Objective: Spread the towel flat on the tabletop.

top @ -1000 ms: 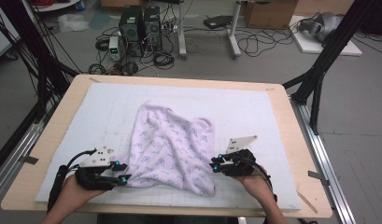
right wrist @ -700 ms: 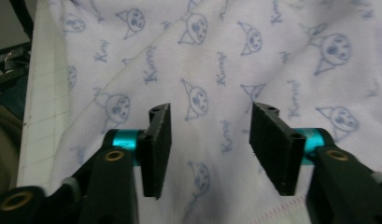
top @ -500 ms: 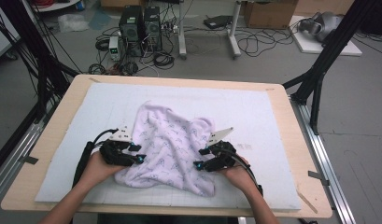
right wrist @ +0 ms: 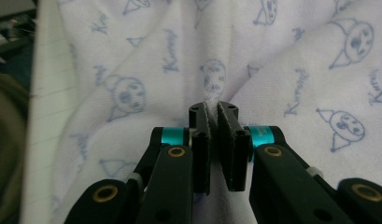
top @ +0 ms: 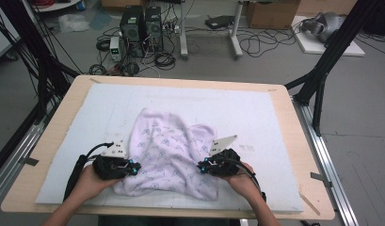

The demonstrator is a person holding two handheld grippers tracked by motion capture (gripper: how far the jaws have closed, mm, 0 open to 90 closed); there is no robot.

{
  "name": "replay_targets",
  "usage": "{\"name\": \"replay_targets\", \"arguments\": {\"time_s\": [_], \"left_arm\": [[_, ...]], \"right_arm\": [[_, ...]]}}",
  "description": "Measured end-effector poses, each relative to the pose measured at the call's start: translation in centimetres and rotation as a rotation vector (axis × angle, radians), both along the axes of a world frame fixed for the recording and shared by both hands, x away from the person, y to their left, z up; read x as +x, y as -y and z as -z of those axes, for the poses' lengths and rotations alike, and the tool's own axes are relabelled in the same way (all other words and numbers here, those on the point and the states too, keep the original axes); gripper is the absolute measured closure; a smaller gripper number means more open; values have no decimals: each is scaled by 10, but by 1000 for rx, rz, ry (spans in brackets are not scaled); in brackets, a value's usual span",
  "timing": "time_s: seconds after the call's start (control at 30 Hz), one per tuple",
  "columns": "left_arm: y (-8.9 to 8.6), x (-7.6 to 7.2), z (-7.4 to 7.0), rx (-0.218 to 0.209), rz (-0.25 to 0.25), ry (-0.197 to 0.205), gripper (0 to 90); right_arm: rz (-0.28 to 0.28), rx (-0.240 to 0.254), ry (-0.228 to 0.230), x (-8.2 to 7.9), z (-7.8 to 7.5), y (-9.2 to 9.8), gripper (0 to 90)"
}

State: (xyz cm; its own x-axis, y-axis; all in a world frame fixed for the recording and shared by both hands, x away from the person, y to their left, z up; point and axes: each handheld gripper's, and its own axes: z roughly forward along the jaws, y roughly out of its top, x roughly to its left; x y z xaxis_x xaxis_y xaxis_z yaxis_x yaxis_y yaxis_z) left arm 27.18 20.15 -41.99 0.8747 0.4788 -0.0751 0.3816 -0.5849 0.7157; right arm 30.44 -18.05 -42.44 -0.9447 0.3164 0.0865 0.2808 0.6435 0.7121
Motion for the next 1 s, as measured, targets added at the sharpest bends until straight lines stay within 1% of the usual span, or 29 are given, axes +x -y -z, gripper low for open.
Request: {"name": "replay_targets", "arguments": {"time_s": [0.03,0.1,0.13,0.17,0.2,0.23,0.27,0.3,0.33,0.37,0.4,0.47,0.5,0.53,0.57,0.63,0.67,0.7,0.73,0.77,0.8,0.83,0.87,0.9,0.93,0.97,1.0], "left_arm": [[-2,-6,0,1,3,2,847],[-6,-17,1,-11,7,-6,847],[-7,-22,1,-15,13,-6,847],[-8,-26,1,-16,21,-8,846],[-8,-29,0,-18,26,-8,844],[-8,-29,0,-18,26,-8,835],[-8,-29,-5,-19,35,8,819],[-8,-27,-8,-28,32,12,792],[-8,-27,-8,-28,32,12,762],[-9,-21,-14,-48,17,31,734],[-10,-15,-18,-56,5,39,699],[-11,-3,-24,-68,-23,60,651],[-11,-3,-24,-68,-23,60,636],[-11,10,-28,-80,-51,71,619],[-11,16,-29,-77,-63,83,609],[-9,31,-29,-87,-82,83,609],[-7,38,-28,-77,-89,86,611],[-6,46,-27,-64,-95,83,621],[-4,55,-25,-73,-97,60,630],[-2,62,-23,-62,-95,57,646],[1,70,-20,-43,-107,54,656],[1,78,-18,-43,-111,42,657],[1,85,-15,-48,-125,36,658],[1,92,-13,-41,-146,32,658],[-1,99,-10,-47,-165,21,658],[-3,105,-7,-53,-183,11,656],[-4,110,-3,-52,-209,18,650]], "right_arm": [[-6,3,-3,-5,1,2,842],[-16,17,-25,-14,3,5,843],[-20,24,-28,-18,4,7,842],[-28,33,-43,-22,5,8,842],[-36,41,-48,-24,6,9,838],[-45,42,-55,-25,4,10,813],[-52,42,-56,-25,2,10,770],[-54,40,-51,-24,-1,11,733],[-49,43,-45,-22,-5,12,698],[-35,53,-35,-19,-9,13,667],[-22,59,-35,-16,-13,15,646],[21,67,-6,-4,-21,20,611],[46,72,-3,2,-22,22,593],[72,76,3,9,-23,25,572],[103,77,9,15,-23,28,570],[145,68,17,28,-20,32,570],[164,56,12,33,-18,32,568],[182,49,10,39,-16,33,558],[185,47,15,45,-13,33,556],[195,36,10,50,-11,32,550],[195,17,6,55,-9,31,540],[196,1,7,61,-6,31,534],[193,-12,-4,68,-4,31,520],[204,-20,-12,74,-2,31,502],[214,-40,-10,79,-1,30,497],[223,-47,3,83,0,31,497],[230,-44,1,86,2,32,493]]}}
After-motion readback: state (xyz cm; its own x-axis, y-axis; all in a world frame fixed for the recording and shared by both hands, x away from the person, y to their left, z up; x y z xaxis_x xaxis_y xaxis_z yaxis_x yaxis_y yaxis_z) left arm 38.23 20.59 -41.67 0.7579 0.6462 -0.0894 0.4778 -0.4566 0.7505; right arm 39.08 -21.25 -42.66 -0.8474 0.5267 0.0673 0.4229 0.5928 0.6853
